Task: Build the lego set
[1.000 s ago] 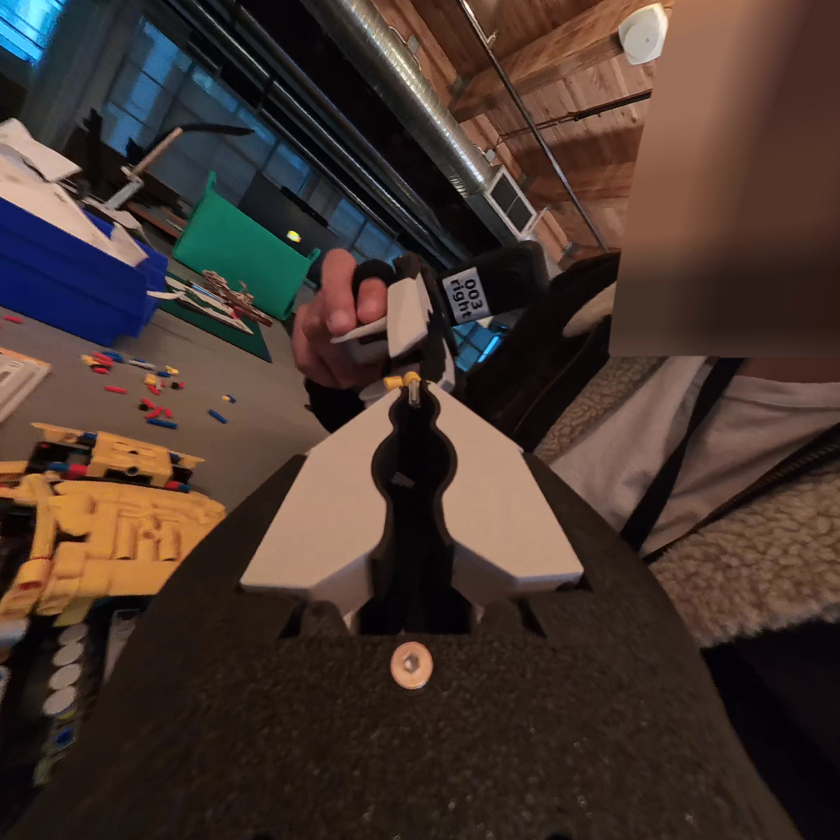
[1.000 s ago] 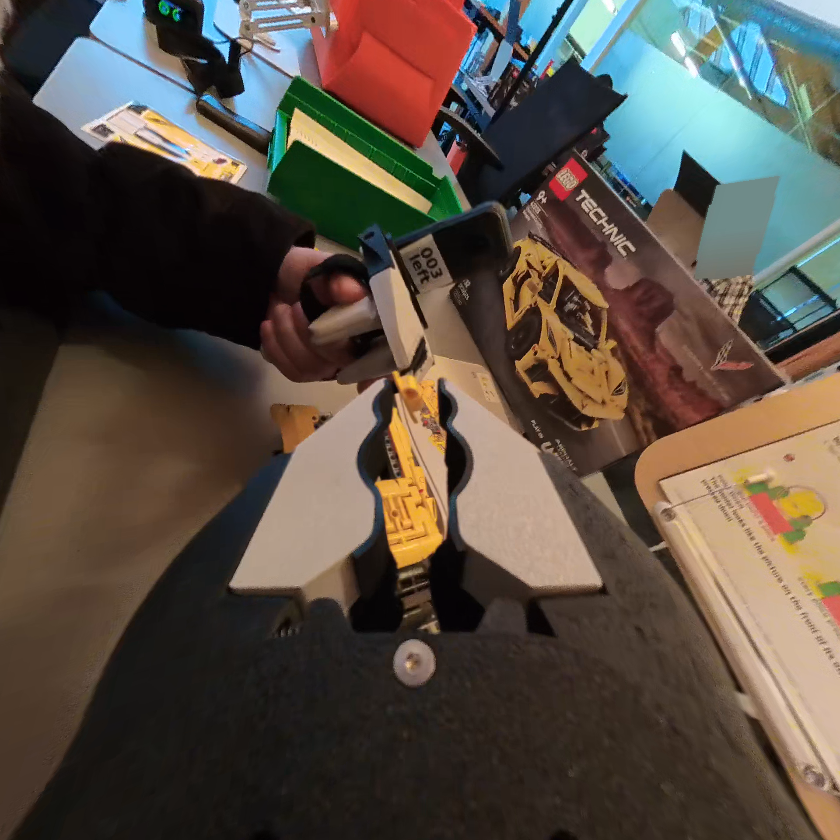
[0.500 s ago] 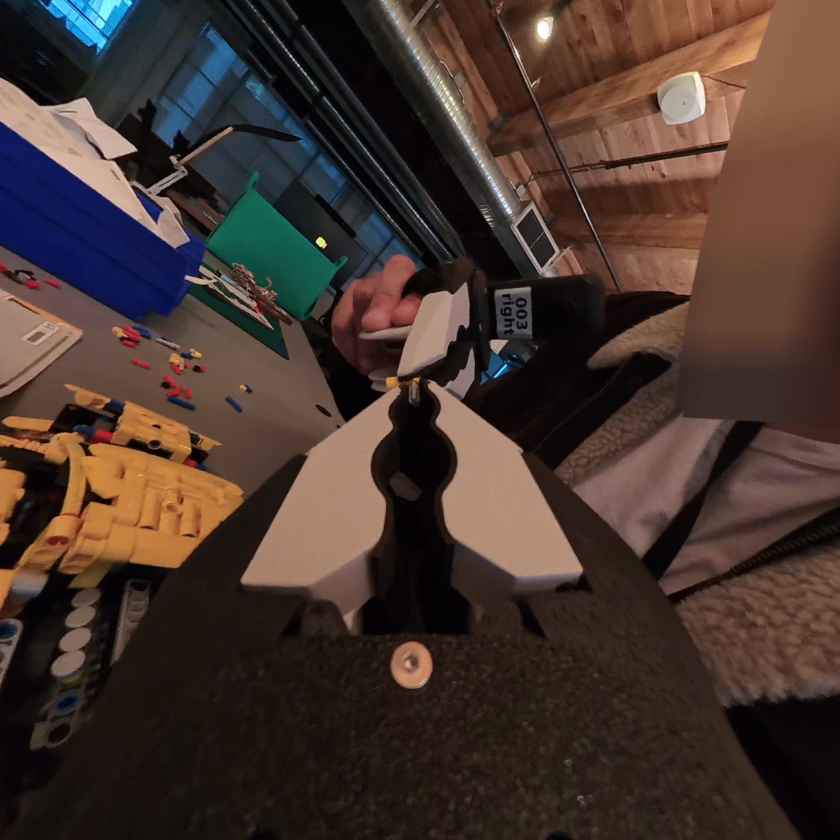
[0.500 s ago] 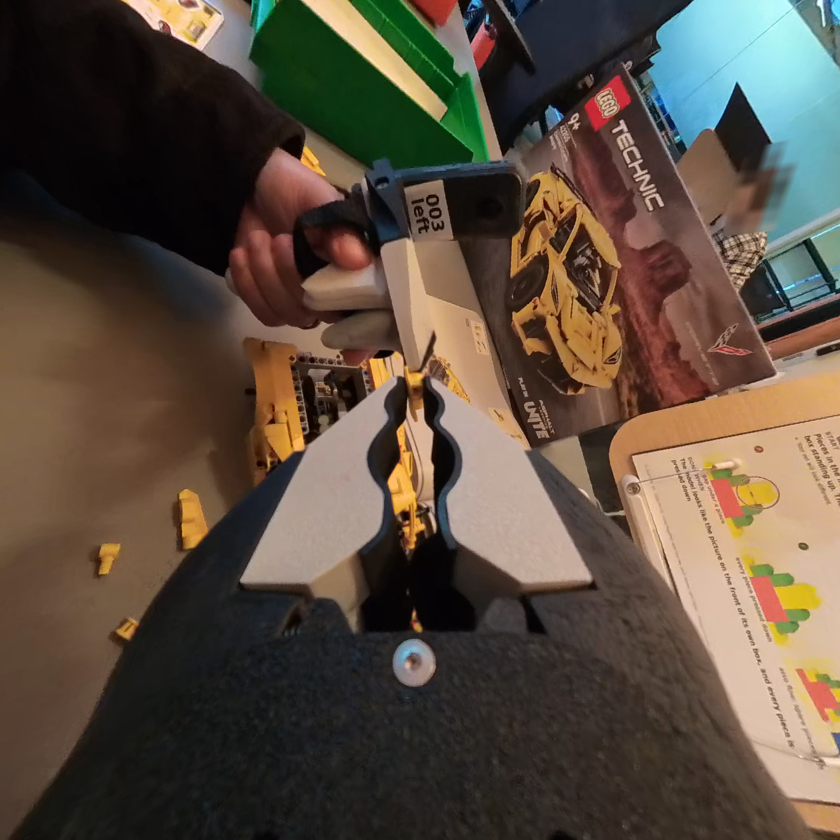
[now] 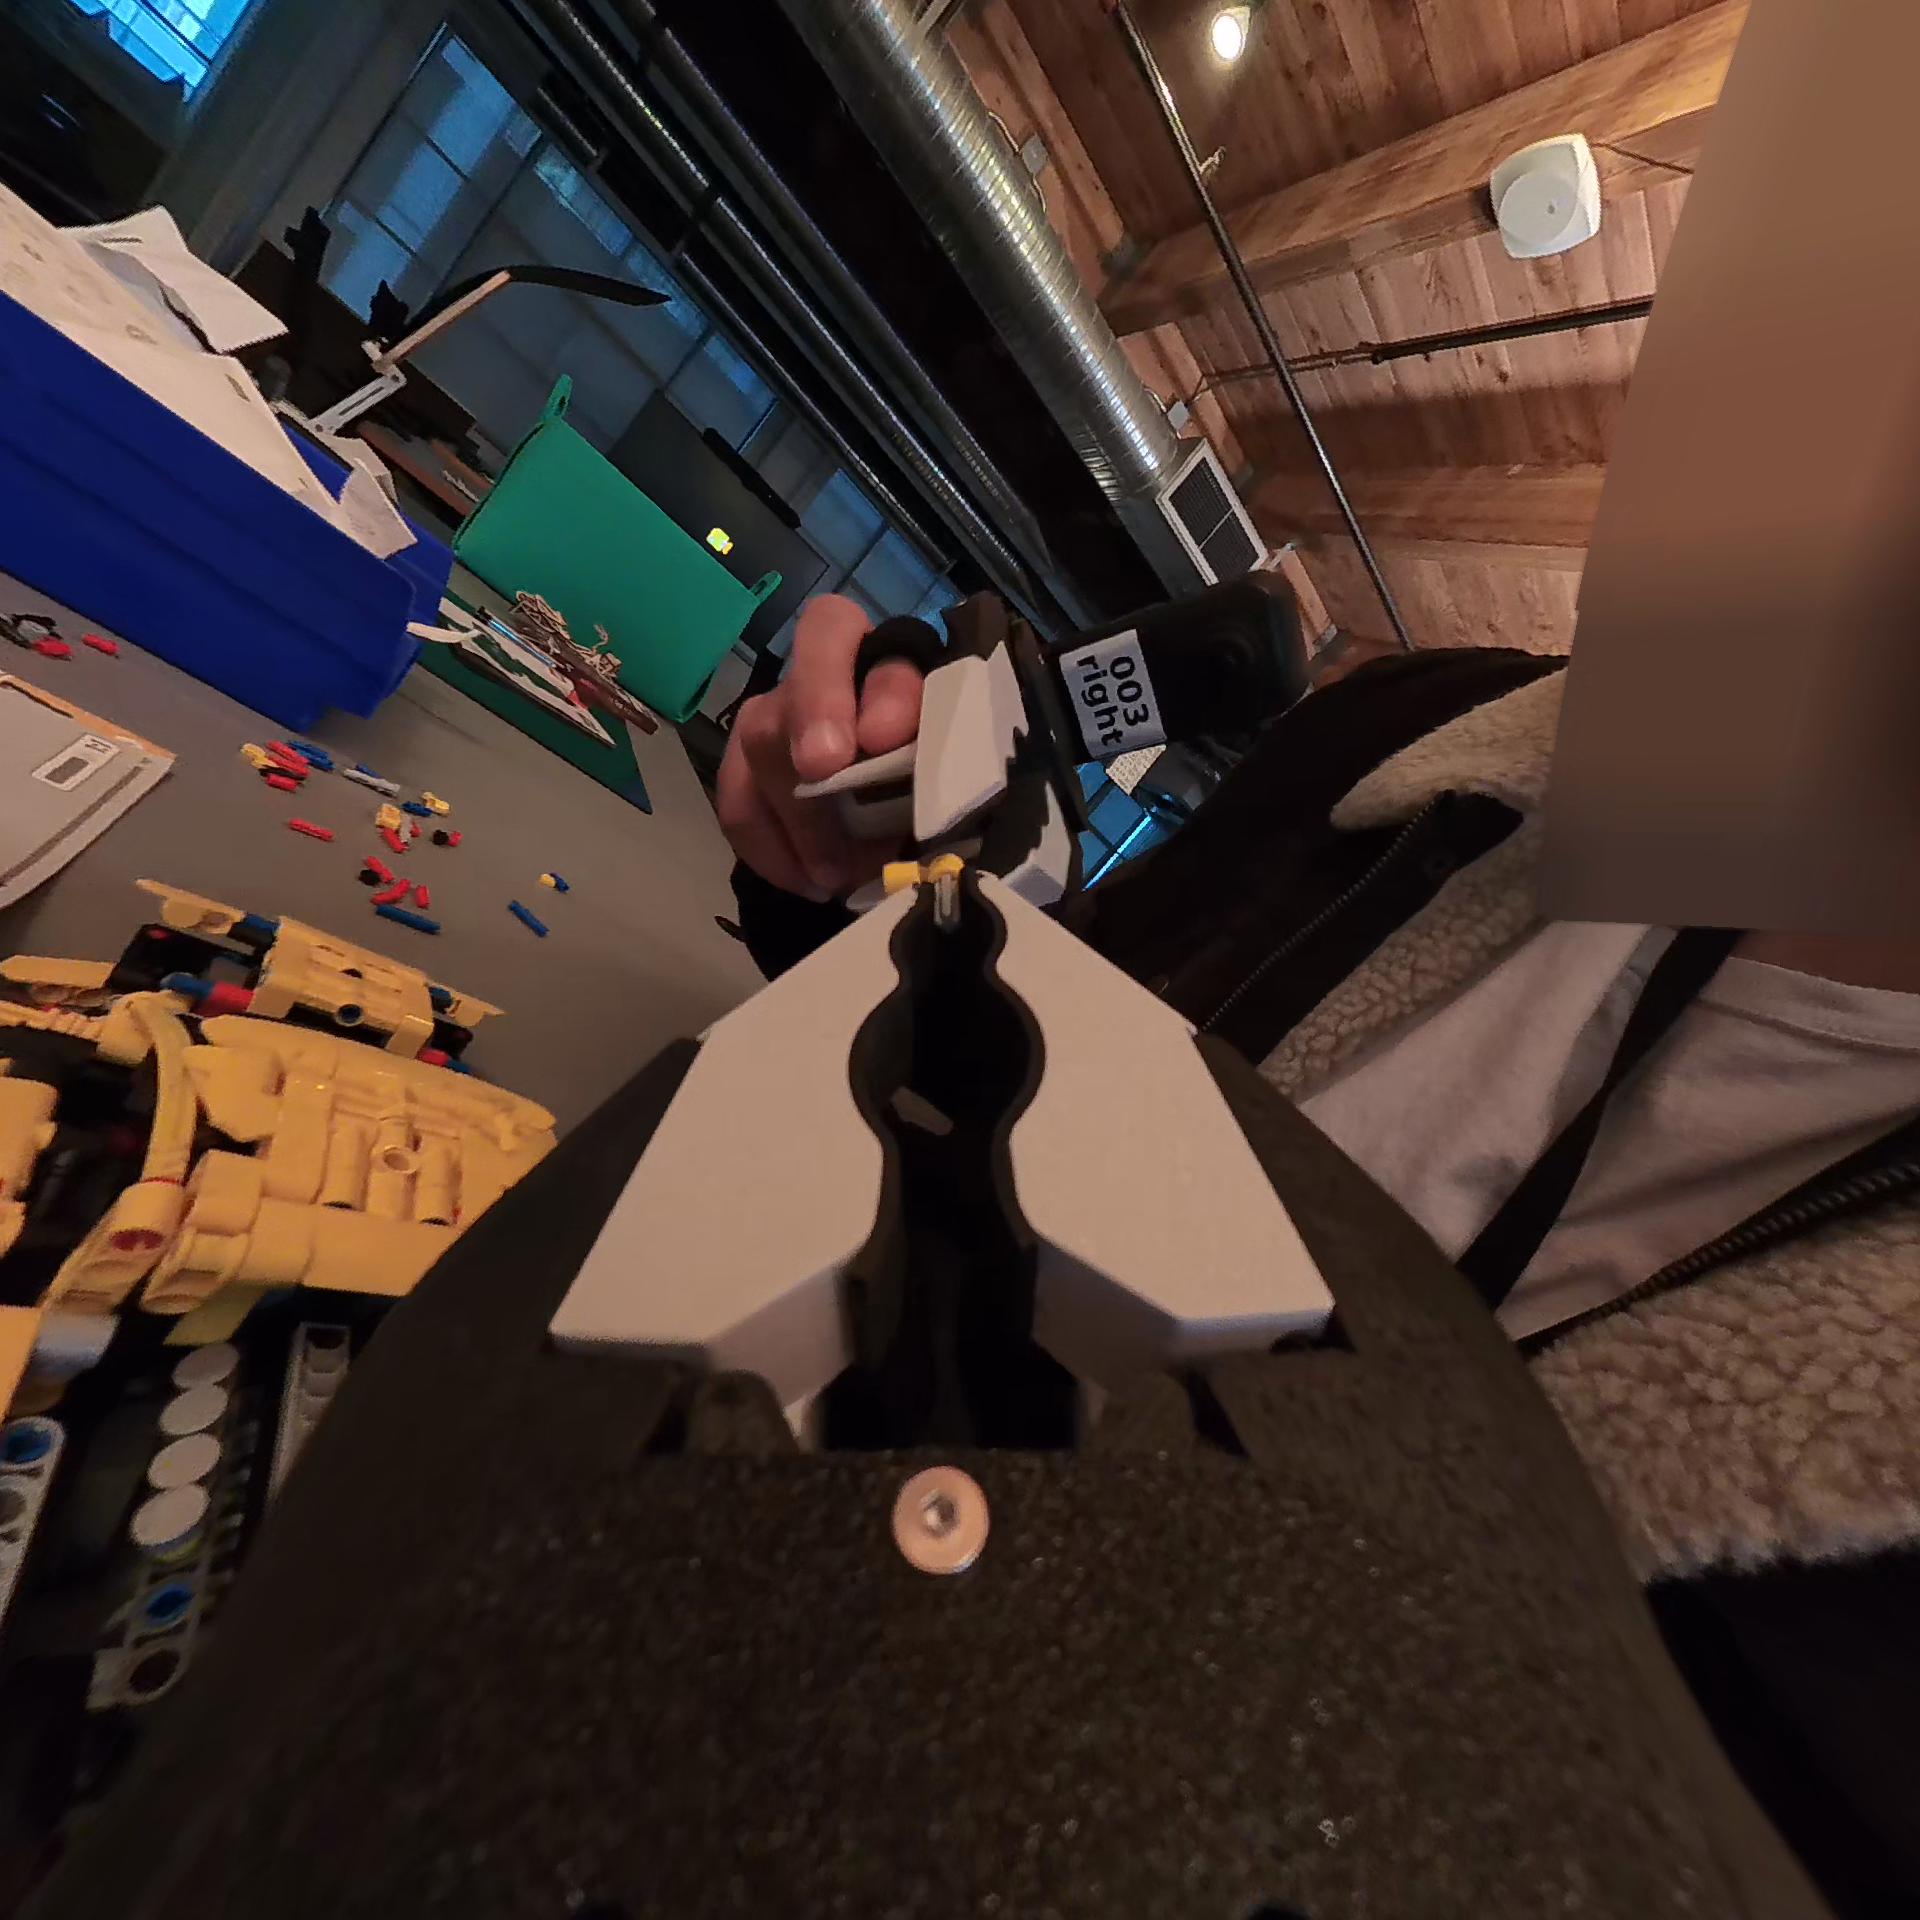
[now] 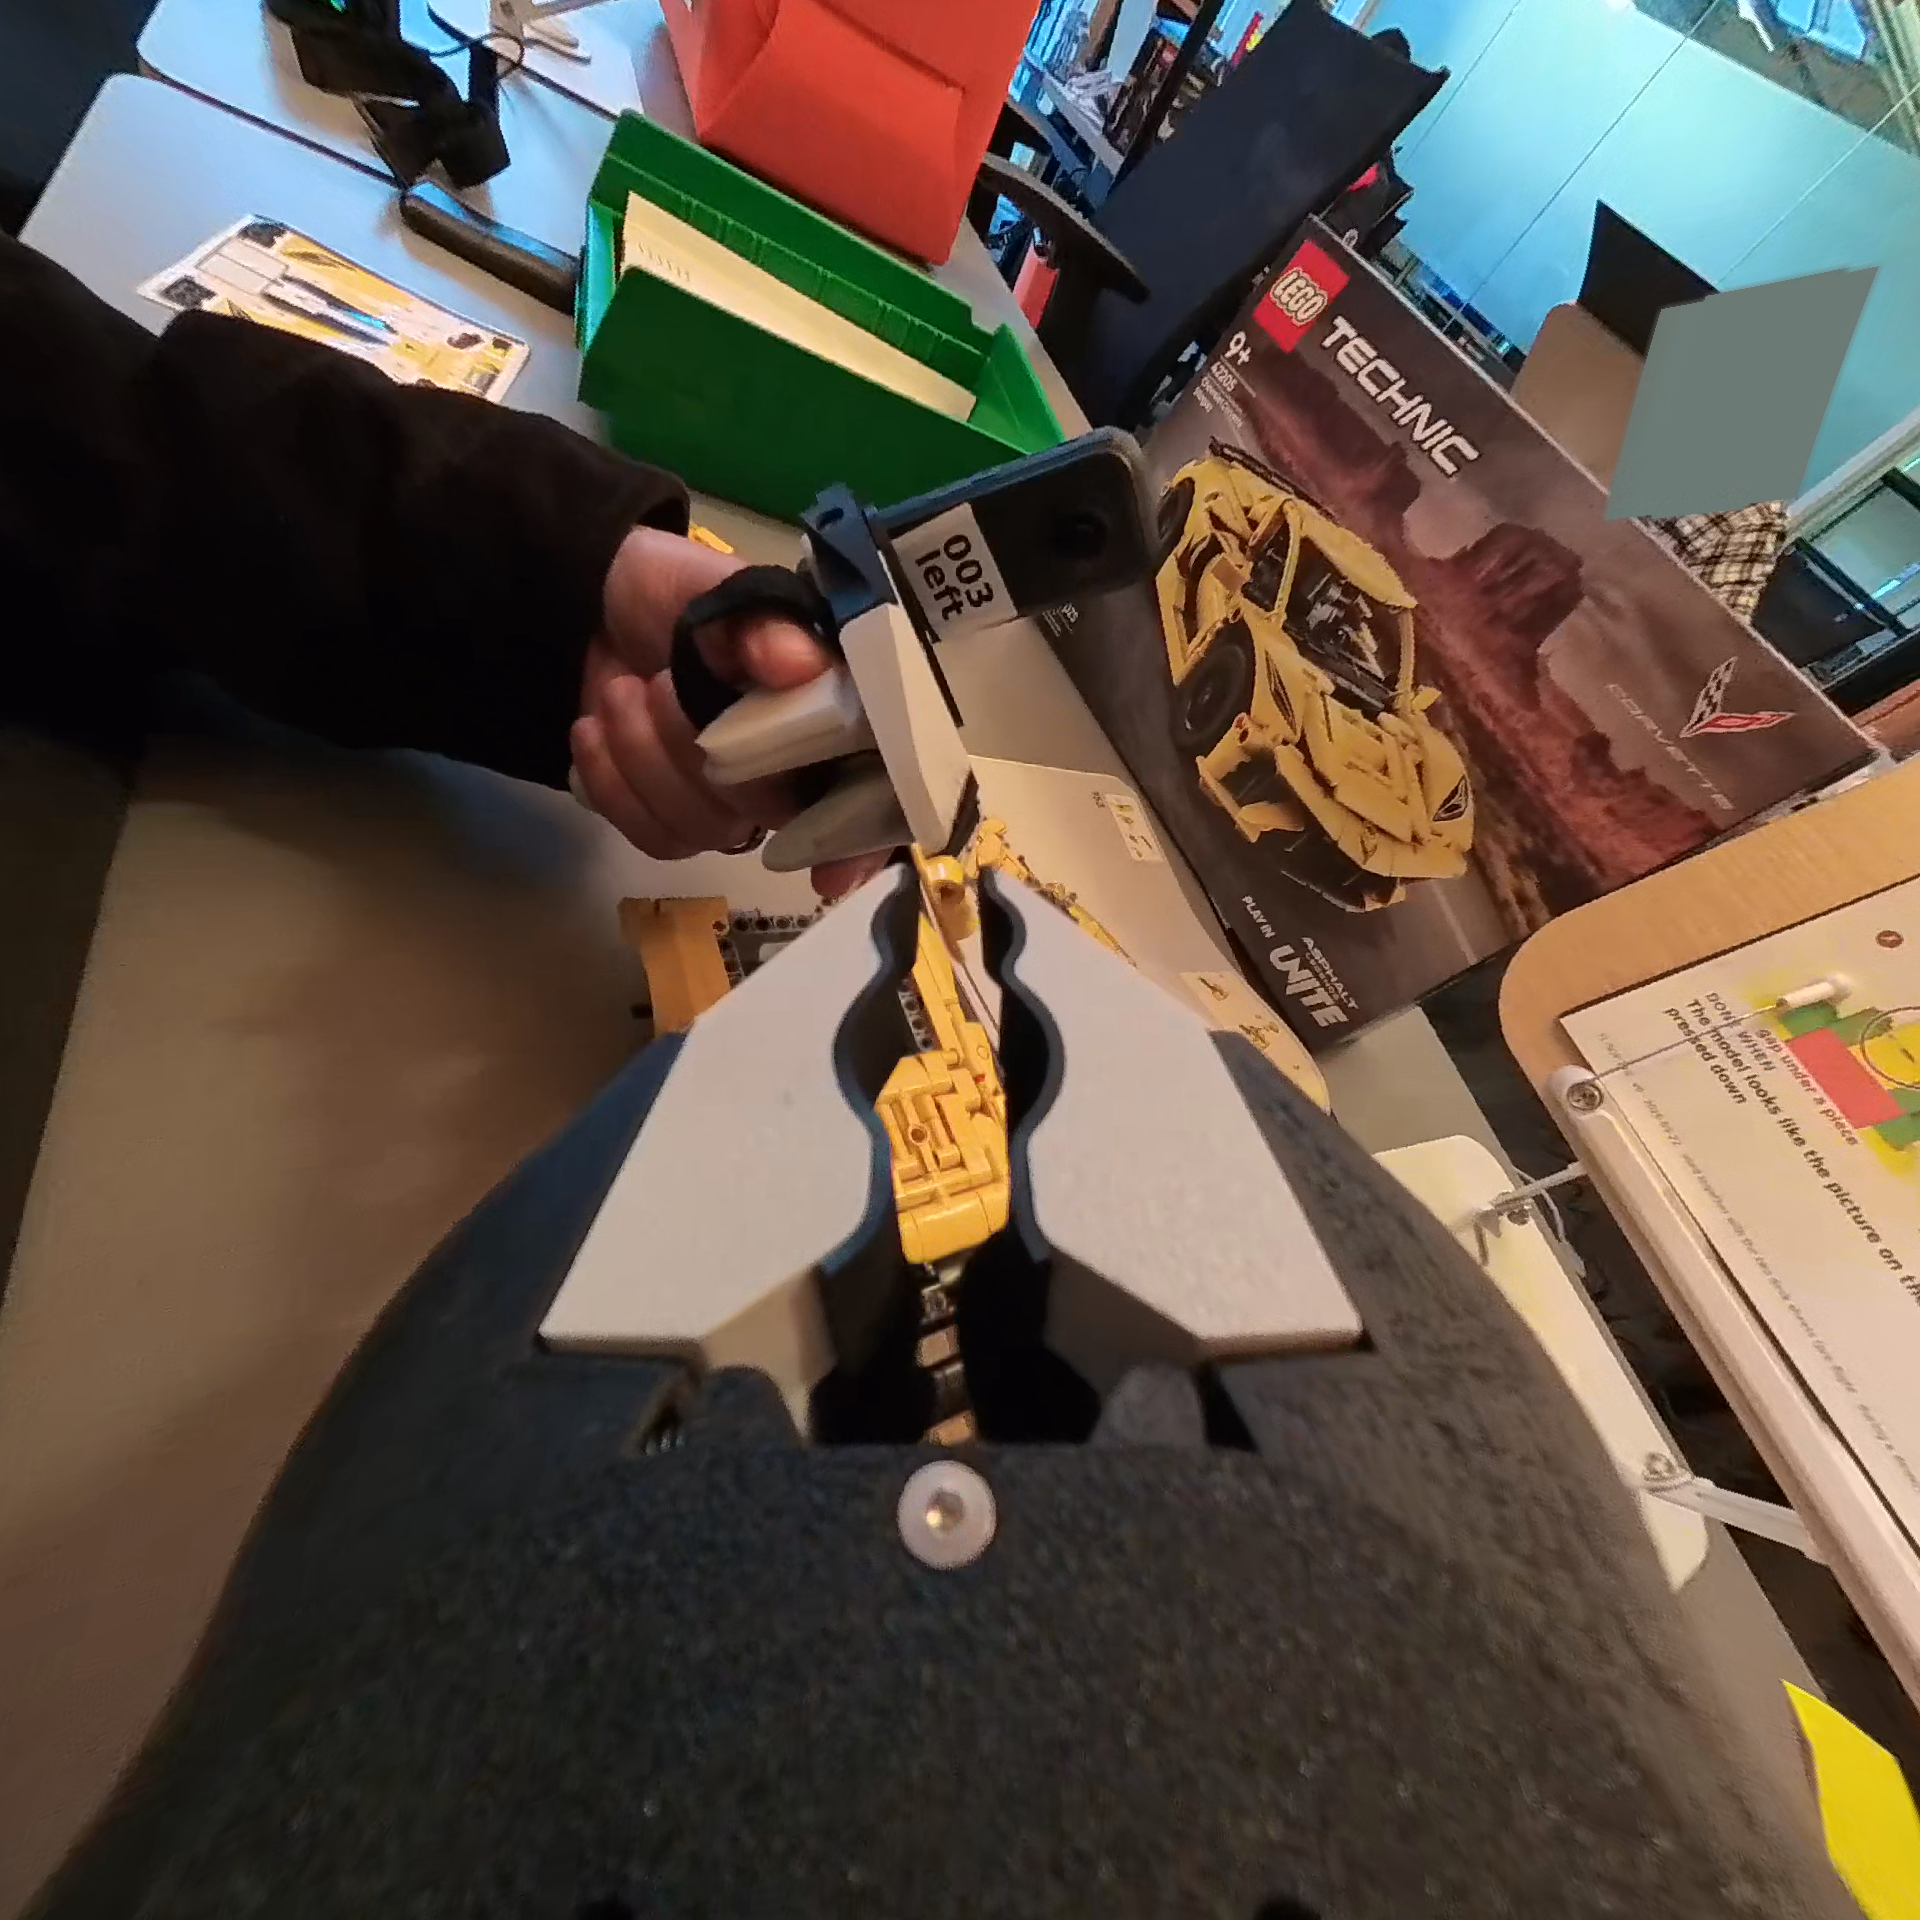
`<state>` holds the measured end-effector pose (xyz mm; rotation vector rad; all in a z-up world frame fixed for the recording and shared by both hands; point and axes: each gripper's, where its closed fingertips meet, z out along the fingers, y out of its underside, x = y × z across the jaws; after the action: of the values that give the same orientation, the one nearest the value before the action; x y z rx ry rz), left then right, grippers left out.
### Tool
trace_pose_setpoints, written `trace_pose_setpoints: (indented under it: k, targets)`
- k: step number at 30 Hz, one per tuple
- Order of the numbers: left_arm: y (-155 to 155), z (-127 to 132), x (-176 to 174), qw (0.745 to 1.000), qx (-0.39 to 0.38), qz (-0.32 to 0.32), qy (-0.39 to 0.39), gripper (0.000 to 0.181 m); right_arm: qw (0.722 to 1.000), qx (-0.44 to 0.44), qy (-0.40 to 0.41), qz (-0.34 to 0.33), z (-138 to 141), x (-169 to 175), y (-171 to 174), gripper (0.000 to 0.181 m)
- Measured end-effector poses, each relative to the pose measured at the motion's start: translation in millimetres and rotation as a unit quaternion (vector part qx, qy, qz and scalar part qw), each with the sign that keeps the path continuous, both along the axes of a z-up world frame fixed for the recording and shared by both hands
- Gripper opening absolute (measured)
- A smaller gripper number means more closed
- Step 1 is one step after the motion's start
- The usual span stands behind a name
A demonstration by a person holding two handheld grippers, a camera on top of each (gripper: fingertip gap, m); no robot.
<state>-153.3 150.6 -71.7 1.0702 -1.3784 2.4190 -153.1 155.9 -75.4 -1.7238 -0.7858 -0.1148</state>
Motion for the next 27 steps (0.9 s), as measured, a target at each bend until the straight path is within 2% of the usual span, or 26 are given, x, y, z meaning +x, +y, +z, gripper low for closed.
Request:
trace_pose_setpoints:
  k: [7, 14, 18, 27]
  targets:
    - [1, -5, 2, 1.000, 0.004, 0.000, 0.017, 0.004, 1.000, -0.011, -0.019, -0.002, -6, 2, 0, 0.006]
    - [7, -5, 1, 1.000, 0.007, 0.011, 0.015, 0.004, 1.000, 0.007, -0.017, -0.006, 0, 9, -5, 0.006]
    - [1, -9, 3, 1.000, 0.018, 0.007, 0.023, 0.014, 1.000, 0.009, -0.019, -0.013, -1, 12, -4, 0.006]
    - [1, -10, 4, 0.999, 0.023, 0.011, 0.029, 0.014, 0.999, 0.008, -0.044, -0.013, -11, 8, 0, 0.006]
